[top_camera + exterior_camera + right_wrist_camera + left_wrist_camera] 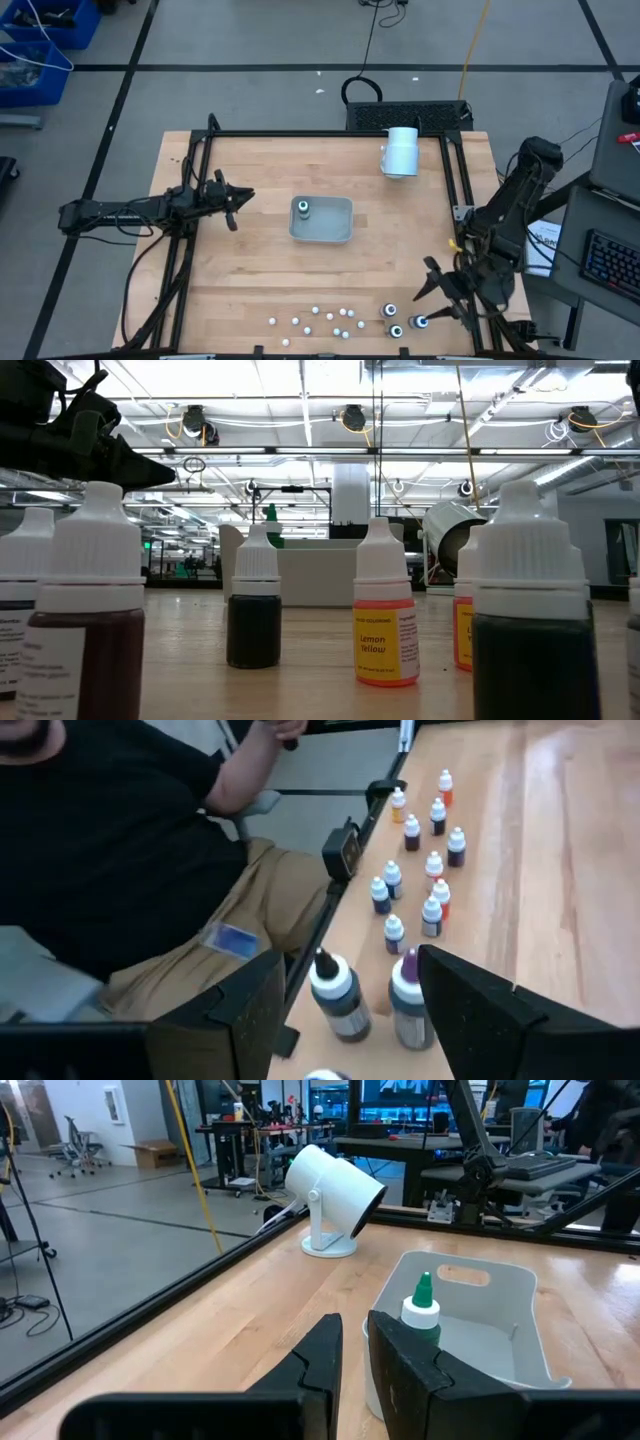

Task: Pick & Place food coloring
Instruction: Put the big blue food coloring bottle into the gray bin

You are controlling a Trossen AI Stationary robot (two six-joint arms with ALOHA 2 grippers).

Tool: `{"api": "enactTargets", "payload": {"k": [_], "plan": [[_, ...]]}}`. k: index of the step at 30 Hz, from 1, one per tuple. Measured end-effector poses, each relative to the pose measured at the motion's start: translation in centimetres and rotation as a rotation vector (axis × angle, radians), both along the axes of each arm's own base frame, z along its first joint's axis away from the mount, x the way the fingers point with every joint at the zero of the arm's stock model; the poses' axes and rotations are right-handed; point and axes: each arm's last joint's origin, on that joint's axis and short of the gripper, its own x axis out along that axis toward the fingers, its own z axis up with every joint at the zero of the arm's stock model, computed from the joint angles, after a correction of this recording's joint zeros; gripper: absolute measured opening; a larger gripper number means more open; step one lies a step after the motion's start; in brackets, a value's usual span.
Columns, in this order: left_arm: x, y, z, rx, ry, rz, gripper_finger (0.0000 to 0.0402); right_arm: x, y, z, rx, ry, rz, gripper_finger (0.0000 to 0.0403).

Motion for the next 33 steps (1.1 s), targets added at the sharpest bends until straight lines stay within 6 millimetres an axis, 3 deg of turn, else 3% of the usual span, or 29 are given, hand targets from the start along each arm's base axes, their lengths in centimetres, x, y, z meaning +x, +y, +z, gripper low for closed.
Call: {"api": "enactTargets", "payload": {"k": [17, 33], "plan": [[0.0, 0.0, 0.0, 0.009, 0.002, 0.001, 0.0058, -0.8, 3.7, -4.4, -0.104, 0.066, -0.05, 0.0217], [0.0, 0.0, 0.0, 0.008, 0.001, 0.001, 0.0058, -1.4, 4.8, -6.5, -0.055, 0.119, -0.182, 0.0217]]}}
